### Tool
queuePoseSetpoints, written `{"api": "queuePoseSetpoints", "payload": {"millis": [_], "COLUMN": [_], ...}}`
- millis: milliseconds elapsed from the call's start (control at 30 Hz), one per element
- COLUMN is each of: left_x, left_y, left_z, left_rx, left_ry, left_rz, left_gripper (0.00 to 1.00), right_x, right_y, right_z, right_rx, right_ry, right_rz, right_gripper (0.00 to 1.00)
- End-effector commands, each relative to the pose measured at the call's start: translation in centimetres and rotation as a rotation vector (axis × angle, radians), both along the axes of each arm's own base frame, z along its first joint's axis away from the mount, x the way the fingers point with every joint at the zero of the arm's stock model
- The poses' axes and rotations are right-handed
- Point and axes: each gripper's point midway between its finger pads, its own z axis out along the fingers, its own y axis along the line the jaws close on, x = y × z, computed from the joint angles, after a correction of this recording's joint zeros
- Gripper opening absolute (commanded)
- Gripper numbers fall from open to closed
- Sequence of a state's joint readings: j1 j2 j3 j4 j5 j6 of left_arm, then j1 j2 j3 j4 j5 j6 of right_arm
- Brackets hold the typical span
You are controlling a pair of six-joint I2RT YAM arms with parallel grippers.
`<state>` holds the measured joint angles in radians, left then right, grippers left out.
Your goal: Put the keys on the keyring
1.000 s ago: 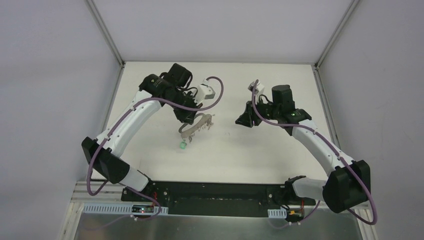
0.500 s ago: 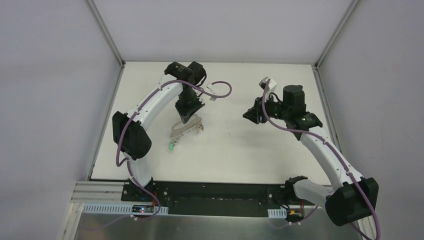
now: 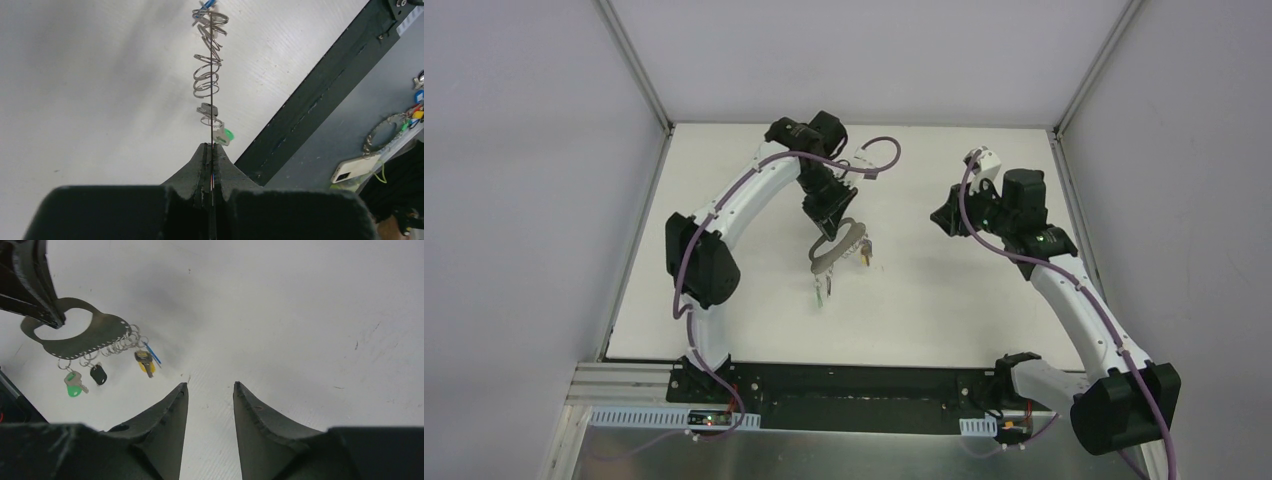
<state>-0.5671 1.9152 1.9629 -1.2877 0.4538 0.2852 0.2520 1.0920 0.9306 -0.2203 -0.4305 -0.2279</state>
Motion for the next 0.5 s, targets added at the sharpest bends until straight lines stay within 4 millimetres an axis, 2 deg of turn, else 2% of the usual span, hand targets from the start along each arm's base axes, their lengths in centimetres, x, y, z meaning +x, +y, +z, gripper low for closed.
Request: {"api": "queuePoseSetpoints", "payload": {"millis": [0,233,467], "left_x": [1.9,5.9,7.6], "left_y": [-1.4,1.5,4.5], "left_z": [-2.8,-6.8,-9.1], "left_rx": [-0.058,-0.047,0.004], "left_ry": [0.123,0.229,0.248], "left_rz": [0.081,0.21,0.24], "left_gripper": [0.0,0.0,0.0], "right_x": [0.5,0.4,0.3], "right_y": [-0.4,-0.3,0.0], "right_z": [0.3,-0.1,-0.3], "right_rx": [0.016,0.038,0.062], "right_ry": [-0.014,0.004,0.02], "right_rz": [-0.026,-0.01,0.01], "right_gripper": [0.41,0.42,0.43]}}
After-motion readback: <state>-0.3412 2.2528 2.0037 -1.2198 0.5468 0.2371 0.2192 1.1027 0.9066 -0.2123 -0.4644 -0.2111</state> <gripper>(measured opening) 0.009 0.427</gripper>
